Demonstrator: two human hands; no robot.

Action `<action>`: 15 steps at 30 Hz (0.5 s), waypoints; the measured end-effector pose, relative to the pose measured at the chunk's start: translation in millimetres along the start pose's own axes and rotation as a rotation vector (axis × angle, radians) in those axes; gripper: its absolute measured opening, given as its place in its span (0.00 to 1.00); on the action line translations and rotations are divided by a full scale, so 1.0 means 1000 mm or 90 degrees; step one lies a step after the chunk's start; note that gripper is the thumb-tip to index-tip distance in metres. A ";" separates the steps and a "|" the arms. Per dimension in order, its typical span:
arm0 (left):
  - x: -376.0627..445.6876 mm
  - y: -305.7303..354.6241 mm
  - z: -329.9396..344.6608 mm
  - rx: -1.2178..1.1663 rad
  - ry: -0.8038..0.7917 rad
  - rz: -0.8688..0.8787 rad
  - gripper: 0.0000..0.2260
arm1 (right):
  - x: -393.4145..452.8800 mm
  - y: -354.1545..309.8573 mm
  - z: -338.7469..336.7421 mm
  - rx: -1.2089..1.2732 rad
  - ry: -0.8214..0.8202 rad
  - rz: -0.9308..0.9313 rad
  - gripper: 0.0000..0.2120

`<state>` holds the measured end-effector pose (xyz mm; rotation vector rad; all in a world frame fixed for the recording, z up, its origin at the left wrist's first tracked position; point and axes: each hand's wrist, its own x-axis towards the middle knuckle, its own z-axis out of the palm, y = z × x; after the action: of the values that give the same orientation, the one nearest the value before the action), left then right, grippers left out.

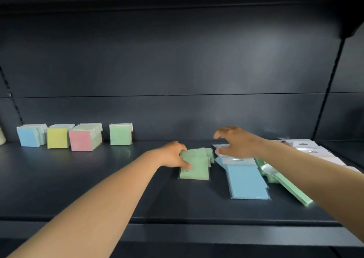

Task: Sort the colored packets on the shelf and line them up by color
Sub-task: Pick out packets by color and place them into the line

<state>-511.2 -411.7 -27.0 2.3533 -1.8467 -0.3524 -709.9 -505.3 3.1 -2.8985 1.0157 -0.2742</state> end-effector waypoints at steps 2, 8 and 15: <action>0.005 0.002 0.008 0.006 -0.016 -0.009 0.37 | -0.001 0.004 0.003 0.005 -0.010 -0.002 0.21; 0.017 -0.001 0.013 -0.081 -0.029 -0.038 0.37 | 0.007 0.010 0.015 0.069 -0.040 0.010 0.20; 0.006 -0.029 0.017 -0.348 0.015 -0.049 0.17 | 0.028 0.010 0.019 0.101 -0.071 0.033 0.21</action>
<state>-486.9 -410.2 -50.8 2.0357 -1.4154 -0.7287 -691.2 -530.3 -13.0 -2.7094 1.0001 -0.1790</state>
